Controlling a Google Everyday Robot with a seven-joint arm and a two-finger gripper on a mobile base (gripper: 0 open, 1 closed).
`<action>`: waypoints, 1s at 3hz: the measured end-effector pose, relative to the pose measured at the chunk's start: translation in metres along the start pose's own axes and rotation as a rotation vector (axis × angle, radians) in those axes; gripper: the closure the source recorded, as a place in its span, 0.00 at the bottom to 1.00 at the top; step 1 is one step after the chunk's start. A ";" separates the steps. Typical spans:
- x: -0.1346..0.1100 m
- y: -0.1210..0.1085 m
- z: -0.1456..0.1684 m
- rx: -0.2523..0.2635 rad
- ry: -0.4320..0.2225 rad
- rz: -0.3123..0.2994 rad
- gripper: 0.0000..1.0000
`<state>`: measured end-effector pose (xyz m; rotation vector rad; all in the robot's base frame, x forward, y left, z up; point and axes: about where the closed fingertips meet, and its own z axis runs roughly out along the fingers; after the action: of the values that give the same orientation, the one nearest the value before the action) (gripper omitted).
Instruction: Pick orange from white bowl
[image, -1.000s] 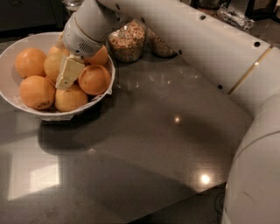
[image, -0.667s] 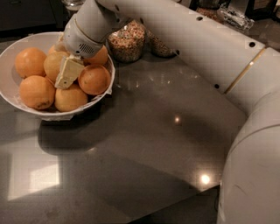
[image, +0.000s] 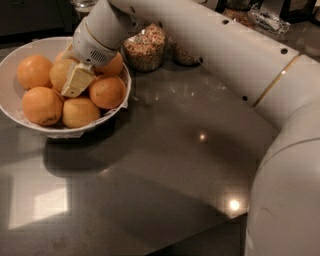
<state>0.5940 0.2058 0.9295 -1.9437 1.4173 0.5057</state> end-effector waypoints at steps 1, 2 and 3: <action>0.000 0.000 0.000 0.000 0.000 0.000 0.95; 0.000 0.000 0.000 0.000 0.000 0.000 1.00; -0.001 0.000 -0.001 0.001 0.000 -0.001 1.00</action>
Offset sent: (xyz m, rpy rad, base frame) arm 0.0000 0.0000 0.0000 0.0000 0.0000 0.0000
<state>0.5939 0.2058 0.9310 -1.9437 1.4164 0.5042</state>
